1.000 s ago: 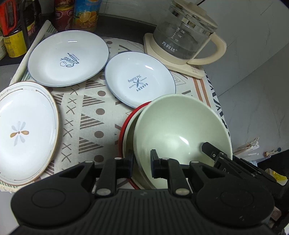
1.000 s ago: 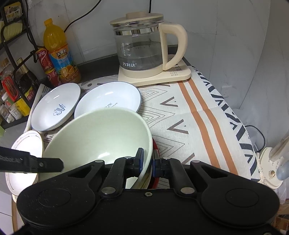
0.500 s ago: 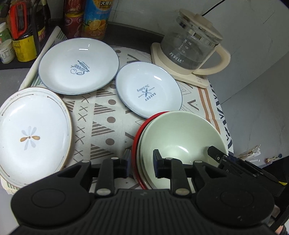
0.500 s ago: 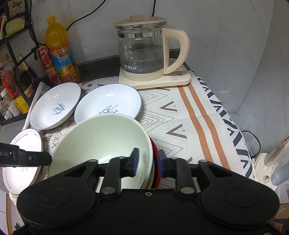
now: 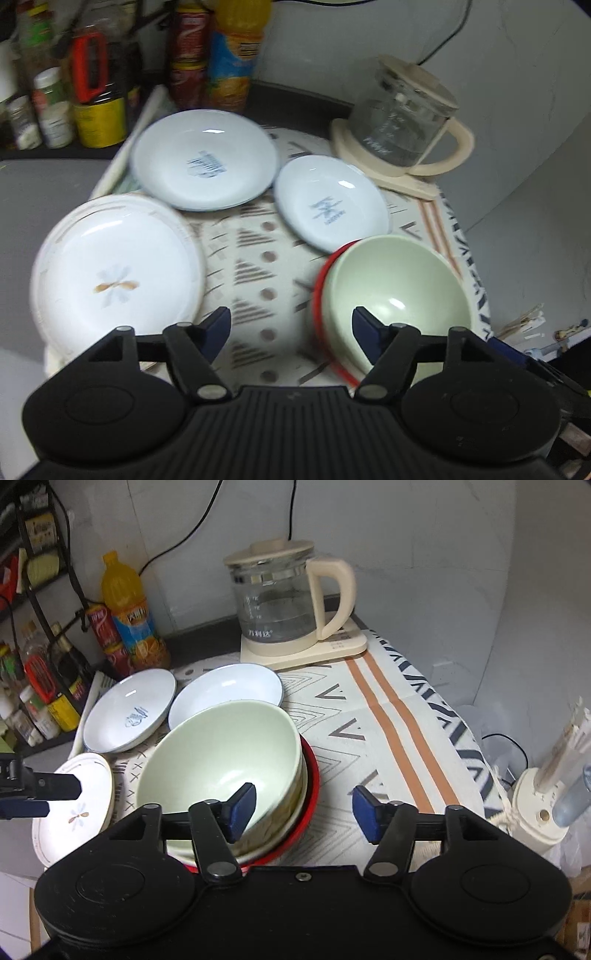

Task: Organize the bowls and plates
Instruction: 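Raise both grippers away from the stacked bowls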

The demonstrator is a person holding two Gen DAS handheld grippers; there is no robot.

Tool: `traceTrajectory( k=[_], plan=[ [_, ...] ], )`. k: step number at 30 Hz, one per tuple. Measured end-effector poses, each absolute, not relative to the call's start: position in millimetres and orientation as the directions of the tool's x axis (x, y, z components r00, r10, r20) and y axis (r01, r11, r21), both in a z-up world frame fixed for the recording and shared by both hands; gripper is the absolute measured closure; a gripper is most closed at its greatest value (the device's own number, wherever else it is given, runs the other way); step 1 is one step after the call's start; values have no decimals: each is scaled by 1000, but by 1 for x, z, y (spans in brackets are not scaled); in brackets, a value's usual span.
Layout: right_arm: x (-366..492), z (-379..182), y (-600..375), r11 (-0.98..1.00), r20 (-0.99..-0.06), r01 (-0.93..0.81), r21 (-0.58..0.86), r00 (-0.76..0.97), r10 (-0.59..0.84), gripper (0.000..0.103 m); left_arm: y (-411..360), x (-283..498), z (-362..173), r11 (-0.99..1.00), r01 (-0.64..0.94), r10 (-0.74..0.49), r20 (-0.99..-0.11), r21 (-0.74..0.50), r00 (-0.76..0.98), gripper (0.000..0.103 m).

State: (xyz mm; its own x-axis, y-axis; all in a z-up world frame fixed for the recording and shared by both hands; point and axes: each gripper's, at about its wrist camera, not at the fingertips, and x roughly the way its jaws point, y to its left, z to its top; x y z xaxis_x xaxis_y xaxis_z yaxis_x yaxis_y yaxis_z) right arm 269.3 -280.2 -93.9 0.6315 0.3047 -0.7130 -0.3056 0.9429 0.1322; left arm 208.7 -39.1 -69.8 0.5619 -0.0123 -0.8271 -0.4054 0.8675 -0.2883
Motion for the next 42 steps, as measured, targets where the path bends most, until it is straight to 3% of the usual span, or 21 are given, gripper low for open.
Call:
traceTrajectory(
  k=[8,21,36,42],
  plan=[
    [229,-89,-286,938,-681,-300,175,651,336,45,-27,163,-59,874,-394,8,-803,-283,596,24],
    [181,-77,-276,913,-640,-361,189,660,394,39,-15,94,-50,869,-416,57,-783,-266,619,21],
    [151,-60,-241,867,-622,-451,213,622,476,6,1,50,-37,851,-475,135,-782,-223,609,15],
    [150,-60,-224,860,-612,-467,204,625,485,0,9,48,-35,845,-486,144,-779,-224,610,14]
  ],
)
